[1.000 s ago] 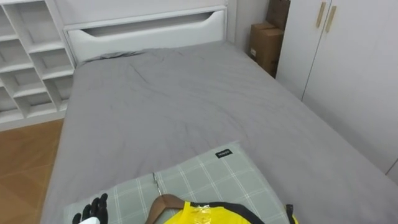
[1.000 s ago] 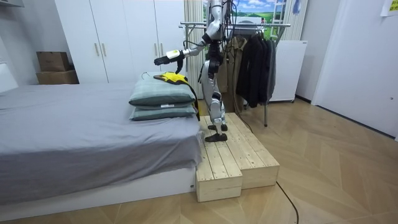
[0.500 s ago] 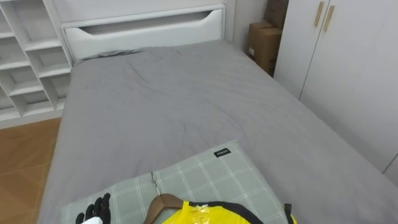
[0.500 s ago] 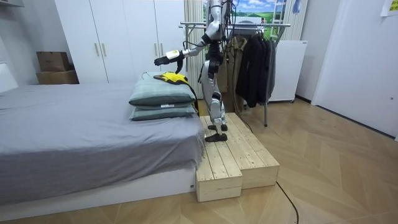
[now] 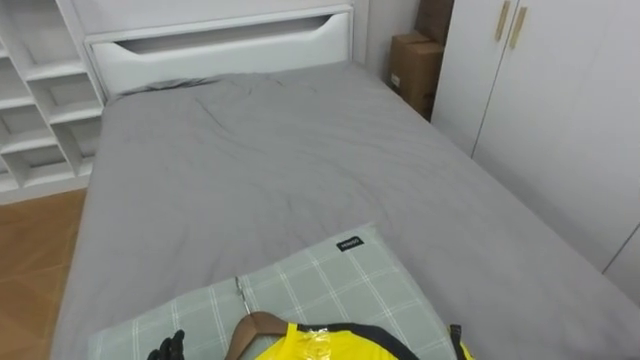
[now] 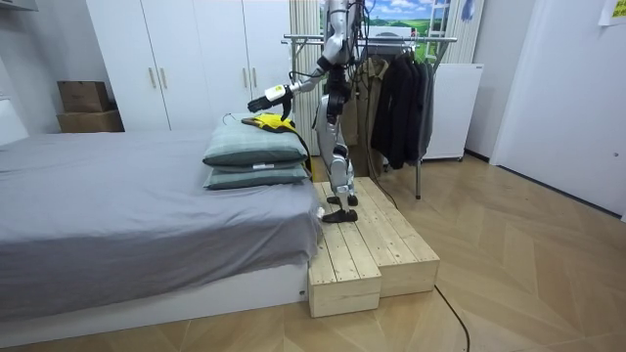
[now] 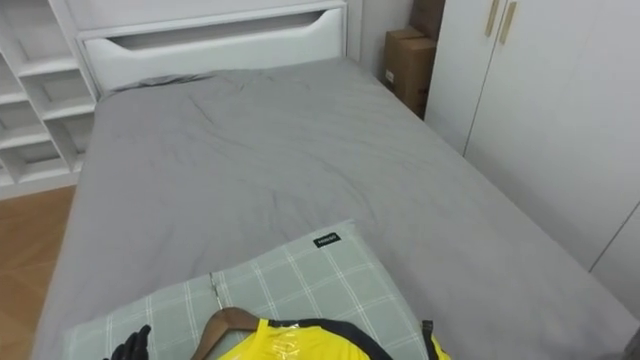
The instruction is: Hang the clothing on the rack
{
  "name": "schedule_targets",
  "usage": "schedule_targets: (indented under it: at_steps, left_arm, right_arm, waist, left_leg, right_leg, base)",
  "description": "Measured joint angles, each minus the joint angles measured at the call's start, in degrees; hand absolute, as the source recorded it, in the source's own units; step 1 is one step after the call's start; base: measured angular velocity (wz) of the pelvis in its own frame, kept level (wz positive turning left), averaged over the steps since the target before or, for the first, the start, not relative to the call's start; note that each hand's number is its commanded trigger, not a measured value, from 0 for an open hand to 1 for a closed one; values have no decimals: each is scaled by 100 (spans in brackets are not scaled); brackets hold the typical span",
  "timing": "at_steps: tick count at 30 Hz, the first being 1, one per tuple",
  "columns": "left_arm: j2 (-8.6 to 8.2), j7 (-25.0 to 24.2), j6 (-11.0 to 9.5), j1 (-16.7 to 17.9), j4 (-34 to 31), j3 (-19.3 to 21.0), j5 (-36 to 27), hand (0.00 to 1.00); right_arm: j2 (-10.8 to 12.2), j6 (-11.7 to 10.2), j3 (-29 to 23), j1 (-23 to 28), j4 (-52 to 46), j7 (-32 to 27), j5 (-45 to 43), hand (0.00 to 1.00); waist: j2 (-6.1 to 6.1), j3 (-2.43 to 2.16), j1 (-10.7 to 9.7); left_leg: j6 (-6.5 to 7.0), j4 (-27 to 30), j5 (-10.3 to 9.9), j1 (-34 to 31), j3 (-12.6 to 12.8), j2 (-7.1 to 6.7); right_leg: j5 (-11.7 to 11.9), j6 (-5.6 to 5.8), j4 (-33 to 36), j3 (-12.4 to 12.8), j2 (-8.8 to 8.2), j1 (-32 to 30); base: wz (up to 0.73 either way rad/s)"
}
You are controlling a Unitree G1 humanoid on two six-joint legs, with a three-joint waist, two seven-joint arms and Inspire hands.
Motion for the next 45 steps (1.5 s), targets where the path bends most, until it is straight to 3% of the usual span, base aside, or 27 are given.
schedule_targets:
  at_steps: [30, 36, 42, 45]
  left_arm:
    - [4, -99, -21, -294, 420, 8, -307, 0]
    - [14, -97, -21, -671, 418, 9, -305, 0]
    - [138, -95, -19, -1145, 730, 9, -296, 0]
    - [186, -96, -6, -1177, 728, 10, -285, 0]
  right_arm:
    - [43, -68, 169, -46, 59, -194, 170, 0]
    - [49, -35, 185, -127, 80, -173, 186, 0]
    - [44, 3, 256, -140, 72, -217, 211, 0]
    - [39, 3, 256, -174, 76, -259, 175, 0]
  waist:
    - [11, 32, 1]
    - [-36, 29, -2]
    - [-57, 31, -7]
    - [-49, 35, -50]
  left_leg:
    - [-1, -61, 2, -27, 61, -2]
    - [14, -41, 45, -270, 56, 6]
    - [15, -38, 76, -315, 66, 6]
    - [15, -28, 76, -345, 59, -7]
  right_leg:
    - [6, -7, -15, 112, 1, -109]
    - [7, -7, 91, 114, -14, -395]
    - [15, -13, 91, 109, -17, -404]
    - [15, -13, 88, 100, -17, -414]
  base:
    - [-2]
    - [0]
    - [0]
    - [2]
